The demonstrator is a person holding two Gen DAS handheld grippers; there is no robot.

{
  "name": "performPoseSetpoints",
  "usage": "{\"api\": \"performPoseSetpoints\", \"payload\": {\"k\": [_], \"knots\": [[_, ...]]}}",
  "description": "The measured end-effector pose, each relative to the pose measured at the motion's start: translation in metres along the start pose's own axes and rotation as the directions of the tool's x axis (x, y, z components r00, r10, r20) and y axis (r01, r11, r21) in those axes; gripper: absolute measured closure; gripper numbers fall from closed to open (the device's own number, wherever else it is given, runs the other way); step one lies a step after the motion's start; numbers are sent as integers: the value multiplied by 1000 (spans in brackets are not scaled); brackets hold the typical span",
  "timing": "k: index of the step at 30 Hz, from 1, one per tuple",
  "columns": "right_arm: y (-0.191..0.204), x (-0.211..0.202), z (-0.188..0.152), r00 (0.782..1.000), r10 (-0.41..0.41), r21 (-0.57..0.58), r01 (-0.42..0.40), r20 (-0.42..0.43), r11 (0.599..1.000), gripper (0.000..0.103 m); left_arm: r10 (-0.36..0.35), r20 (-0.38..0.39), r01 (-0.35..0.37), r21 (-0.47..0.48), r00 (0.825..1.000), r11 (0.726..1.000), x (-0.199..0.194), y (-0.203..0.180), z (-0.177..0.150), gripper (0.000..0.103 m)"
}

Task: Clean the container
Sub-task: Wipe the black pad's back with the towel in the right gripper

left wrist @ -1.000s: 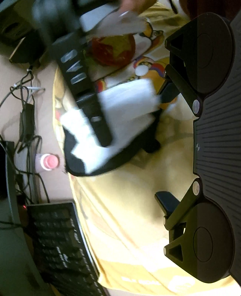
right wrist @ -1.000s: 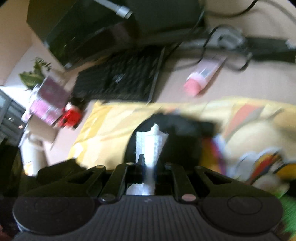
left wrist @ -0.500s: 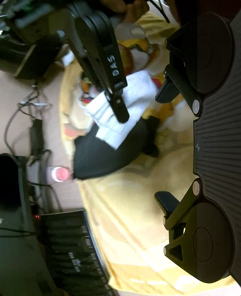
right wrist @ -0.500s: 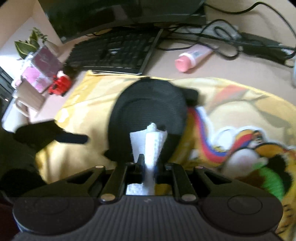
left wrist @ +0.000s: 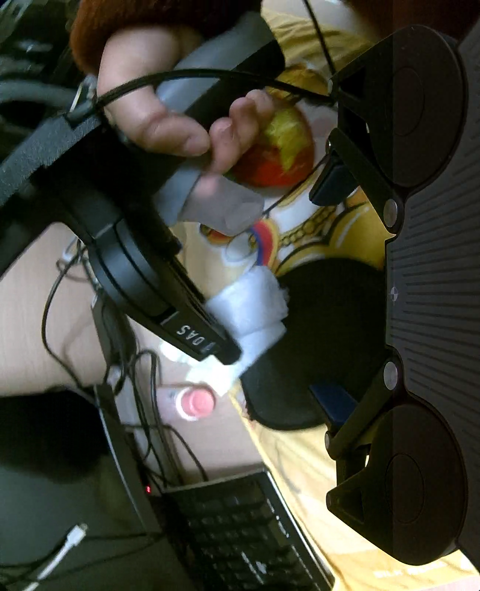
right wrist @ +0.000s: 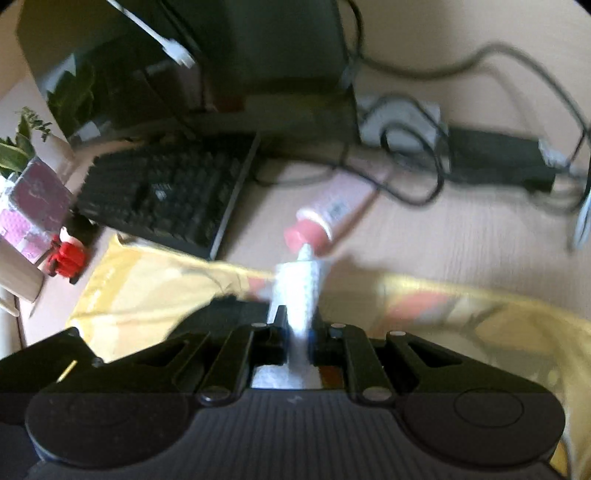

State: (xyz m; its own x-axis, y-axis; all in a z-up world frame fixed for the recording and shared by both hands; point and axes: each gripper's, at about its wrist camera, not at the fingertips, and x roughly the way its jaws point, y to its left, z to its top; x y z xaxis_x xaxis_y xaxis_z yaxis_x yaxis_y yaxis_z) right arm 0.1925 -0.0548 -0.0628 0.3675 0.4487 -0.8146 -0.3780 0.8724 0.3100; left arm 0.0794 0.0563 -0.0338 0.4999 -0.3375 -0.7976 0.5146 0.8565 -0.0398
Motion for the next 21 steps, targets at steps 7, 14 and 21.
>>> {"api": "performPoseSetpoints", "payload": {"k": [7,14,21], "knots": [[1,-22,-35,990,123,59,-119,-64,991,92,-43,5,43,-38,999,998,-1,14,-16,0],[28,-45,-27,995,81,-70,-76,61,995,92,75,-35,-79,-135,997,988,-27,26,-32,0],[69,-10,-27,997,73,-222,-67,18,973,90,88,-112,-110,-211,990,971,-13,37,-43,0]]}}
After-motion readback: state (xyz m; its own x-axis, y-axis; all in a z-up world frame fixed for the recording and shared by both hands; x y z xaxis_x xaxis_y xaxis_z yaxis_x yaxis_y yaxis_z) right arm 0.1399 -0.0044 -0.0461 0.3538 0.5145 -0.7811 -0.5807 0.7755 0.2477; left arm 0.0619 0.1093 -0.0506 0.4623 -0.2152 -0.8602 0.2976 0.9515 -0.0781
